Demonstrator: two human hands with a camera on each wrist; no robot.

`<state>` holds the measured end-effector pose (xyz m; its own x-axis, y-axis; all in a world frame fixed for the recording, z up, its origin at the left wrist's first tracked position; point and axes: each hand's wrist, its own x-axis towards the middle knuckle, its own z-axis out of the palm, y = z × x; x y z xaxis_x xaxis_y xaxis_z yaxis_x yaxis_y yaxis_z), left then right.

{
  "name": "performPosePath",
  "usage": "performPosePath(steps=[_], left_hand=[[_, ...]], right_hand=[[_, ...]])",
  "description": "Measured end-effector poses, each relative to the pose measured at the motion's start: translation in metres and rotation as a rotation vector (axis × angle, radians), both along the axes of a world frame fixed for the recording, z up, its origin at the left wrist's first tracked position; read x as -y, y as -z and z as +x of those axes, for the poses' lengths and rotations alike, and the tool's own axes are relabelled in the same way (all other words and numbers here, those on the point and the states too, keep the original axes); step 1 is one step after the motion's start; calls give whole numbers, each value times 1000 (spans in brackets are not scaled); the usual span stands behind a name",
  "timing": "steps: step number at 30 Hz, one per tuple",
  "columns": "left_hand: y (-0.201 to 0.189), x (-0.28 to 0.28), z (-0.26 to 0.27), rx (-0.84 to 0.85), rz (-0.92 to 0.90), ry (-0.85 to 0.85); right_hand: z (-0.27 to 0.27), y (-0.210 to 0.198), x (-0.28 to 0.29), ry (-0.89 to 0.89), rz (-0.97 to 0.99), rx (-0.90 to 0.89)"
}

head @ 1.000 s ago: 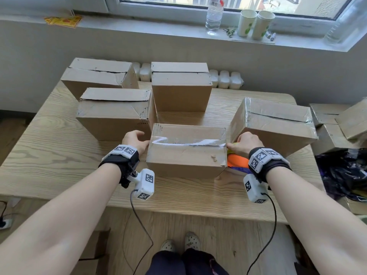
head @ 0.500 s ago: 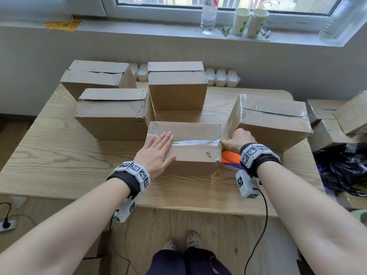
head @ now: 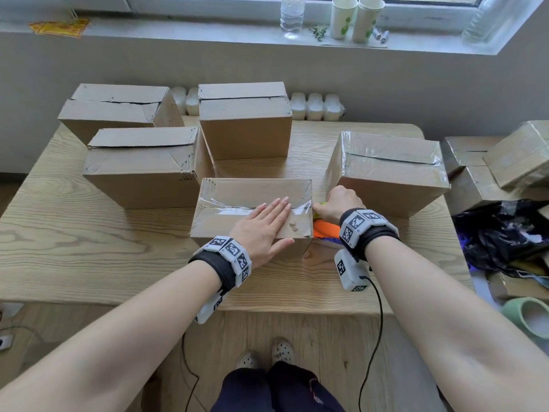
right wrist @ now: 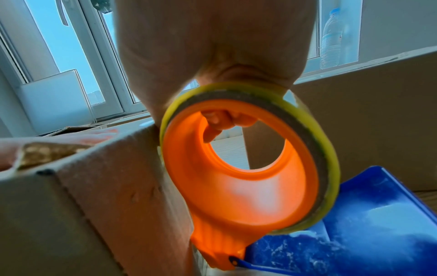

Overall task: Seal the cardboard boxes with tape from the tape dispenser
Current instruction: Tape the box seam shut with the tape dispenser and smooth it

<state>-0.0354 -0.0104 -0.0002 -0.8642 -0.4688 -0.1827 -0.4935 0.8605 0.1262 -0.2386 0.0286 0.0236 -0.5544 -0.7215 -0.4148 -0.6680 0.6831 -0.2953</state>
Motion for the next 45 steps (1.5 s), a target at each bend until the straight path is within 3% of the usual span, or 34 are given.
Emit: performPosePath(steps=[13,18,23,41,45], left_hand=[[4,-17,-41,-73,7,34],[7,-21,-40,-38,-27,31],[6,-18,-34,-33,-27,68],[5,-10,-30,-56,33,145],[5,-12,-33,-69,37,127]], right_hand=[[0,-1,-2,-23,-17,31],[-13,-5,-12,-27,17,182],[-38,-12,-25,-24,-71,335],[-77,-9,-99,91,43,158],[-85,-12,-112,108,3,273]])
